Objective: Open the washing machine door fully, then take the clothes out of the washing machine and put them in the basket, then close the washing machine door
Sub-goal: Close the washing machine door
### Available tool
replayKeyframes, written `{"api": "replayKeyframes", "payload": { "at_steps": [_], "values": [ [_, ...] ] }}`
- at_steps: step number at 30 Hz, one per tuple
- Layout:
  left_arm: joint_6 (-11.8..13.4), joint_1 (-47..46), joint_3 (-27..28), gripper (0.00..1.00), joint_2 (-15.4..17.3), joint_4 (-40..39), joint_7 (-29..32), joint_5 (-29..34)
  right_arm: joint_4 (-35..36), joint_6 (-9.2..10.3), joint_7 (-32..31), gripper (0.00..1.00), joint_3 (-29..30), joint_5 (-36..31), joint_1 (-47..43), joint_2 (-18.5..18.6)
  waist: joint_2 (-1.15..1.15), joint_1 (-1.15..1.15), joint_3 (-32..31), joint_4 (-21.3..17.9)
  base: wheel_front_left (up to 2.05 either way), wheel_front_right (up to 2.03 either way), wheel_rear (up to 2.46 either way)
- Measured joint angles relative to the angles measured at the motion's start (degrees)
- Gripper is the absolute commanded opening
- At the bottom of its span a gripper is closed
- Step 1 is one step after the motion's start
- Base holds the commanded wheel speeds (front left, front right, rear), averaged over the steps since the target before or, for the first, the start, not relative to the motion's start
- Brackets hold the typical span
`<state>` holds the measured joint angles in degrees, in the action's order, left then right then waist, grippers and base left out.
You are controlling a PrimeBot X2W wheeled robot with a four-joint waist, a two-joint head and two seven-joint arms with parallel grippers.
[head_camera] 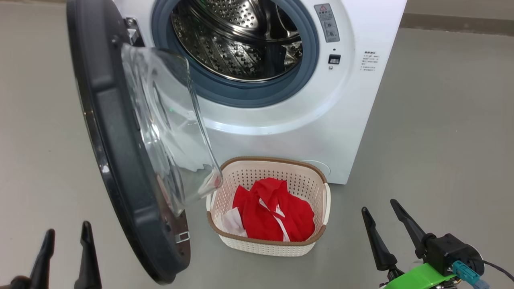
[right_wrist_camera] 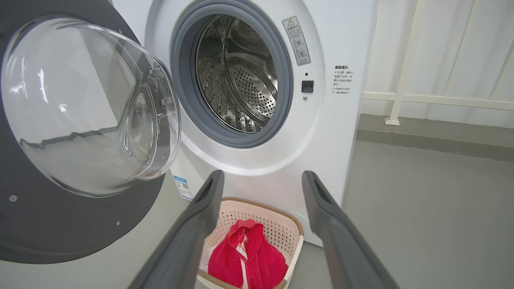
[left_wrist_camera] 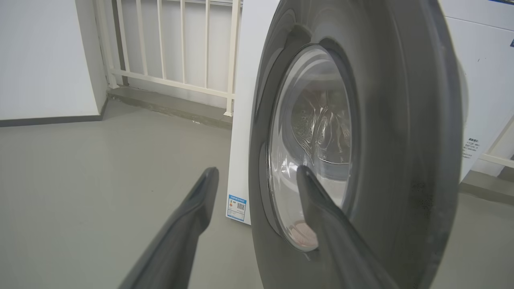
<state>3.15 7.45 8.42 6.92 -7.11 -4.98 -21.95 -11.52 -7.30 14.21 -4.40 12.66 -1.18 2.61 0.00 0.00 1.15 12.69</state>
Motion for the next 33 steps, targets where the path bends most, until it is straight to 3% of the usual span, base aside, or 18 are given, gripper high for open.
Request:
{"api": "replayKeyframes", "payload": {
  "at_steps": [33],
  "values": [
    [2.9,3.1,-3.6,1.00,1.2,-1.0,0.4,4.3,0.2,0.00,-0.1,1.00,0.6,-0.1,-2.3,-0.2,0.00,0.00,-1.5,0.2,0.00,0.00,0.00]
  ]
}}
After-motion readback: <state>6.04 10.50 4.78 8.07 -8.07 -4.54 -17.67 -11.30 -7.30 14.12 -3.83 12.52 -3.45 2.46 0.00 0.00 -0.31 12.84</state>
